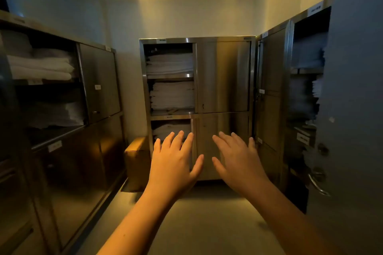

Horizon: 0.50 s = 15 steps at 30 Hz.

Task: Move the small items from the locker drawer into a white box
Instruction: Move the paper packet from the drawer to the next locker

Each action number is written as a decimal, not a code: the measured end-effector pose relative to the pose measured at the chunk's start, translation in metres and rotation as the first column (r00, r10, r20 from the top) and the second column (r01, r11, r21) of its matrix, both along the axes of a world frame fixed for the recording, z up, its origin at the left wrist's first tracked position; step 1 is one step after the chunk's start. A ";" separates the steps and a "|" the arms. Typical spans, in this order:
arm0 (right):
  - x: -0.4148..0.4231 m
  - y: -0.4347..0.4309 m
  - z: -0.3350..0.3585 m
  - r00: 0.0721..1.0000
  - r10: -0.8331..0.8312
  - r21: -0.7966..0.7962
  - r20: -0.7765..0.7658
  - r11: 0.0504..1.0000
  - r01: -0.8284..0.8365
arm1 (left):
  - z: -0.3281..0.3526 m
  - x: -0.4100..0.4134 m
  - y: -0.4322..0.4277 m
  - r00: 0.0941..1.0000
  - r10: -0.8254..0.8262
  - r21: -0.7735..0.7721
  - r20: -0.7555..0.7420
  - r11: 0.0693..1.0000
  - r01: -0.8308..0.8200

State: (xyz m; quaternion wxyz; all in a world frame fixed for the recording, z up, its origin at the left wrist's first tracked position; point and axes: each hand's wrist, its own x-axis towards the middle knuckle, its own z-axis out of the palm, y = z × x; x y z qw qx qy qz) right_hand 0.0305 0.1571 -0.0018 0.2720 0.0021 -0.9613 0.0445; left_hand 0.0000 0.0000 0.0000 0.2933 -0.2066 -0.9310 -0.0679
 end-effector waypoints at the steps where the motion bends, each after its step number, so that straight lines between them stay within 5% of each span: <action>1: -0.011 0.006 0.000 1.000 0.001 0.025 -0.006 1.000 -0.001 | -0.001 -0.011 0.005 1.000 0.005 0.009 -0.010 1.000 -0.005; 15: -0.219 -0.002 -0.034 0.995 0.099 0.047 0.012 0.994 -0.100 | -0.045 -0.211 -0.006 1.000 0.029 0.091 -0.007 0.995 -0.028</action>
